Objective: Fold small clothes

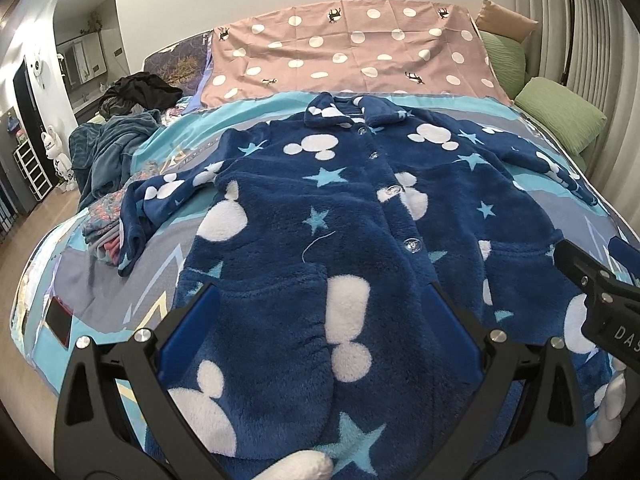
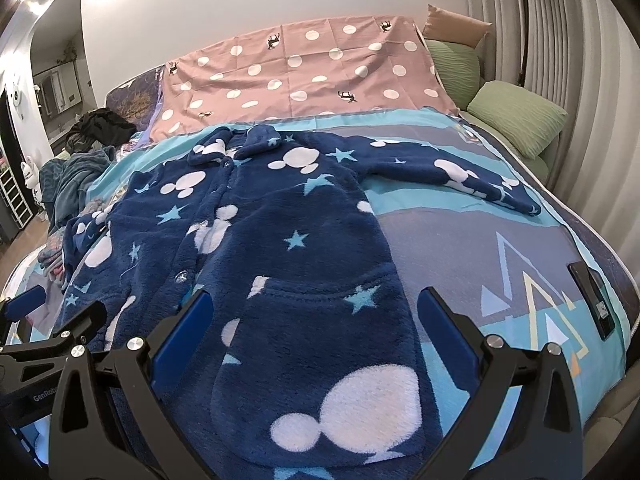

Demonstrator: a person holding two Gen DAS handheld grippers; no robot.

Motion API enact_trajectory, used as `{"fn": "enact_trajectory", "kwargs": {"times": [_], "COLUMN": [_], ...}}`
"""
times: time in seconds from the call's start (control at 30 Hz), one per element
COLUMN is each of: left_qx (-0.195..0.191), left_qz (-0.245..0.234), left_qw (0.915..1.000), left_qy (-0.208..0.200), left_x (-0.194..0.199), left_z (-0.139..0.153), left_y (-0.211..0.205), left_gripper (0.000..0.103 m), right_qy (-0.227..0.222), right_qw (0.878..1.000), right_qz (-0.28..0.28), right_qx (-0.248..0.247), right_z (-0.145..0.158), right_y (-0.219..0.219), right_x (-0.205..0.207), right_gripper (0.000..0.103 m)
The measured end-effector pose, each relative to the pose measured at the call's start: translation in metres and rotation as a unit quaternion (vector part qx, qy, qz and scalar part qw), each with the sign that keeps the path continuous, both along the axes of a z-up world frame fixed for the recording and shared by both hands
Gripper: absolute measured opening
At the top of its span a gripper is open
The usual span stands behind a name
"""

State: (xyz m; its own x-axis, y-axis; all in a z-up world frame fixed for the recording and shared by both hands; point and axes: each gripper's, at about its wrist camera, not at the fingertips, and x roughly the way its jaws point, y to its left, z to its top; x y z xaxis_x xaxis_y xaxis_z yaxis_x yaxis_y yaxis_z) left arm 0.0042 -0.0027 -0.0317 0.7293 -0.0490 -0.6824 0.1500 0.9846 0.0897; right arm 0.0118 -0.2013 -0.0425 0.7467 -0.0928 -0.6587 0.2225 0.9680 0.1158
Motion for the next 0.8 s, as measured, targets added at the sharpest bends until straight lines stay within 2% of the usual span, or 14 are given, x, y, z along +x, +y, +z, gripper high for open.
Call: {"fn": "enact_trajectory", "kwargs": {"times": [0.67,0.8], "left_qx": [0.006,-0.004], "left_qz": [0.002,0.005], "left_qw": [1.0,1.0], "left_qy": [0.001,0.001], "left_x": [-0.001,0.004], "left_z": [0.0,0.001], "left_y": [0.001,0.01], "left_gripper": [0.101,0.101], "right_qy": [0.001,0.003], "right_qw": [1.0,1.0], "right_qz": [0.0,0.008], "right_qx": [0.013,0.009], "right_z": [-0.004,-0.005], "right_y": [-0.001,0.002], "right_x": [0.006,0.015], "right_gripper": [0.102,0.102]}}
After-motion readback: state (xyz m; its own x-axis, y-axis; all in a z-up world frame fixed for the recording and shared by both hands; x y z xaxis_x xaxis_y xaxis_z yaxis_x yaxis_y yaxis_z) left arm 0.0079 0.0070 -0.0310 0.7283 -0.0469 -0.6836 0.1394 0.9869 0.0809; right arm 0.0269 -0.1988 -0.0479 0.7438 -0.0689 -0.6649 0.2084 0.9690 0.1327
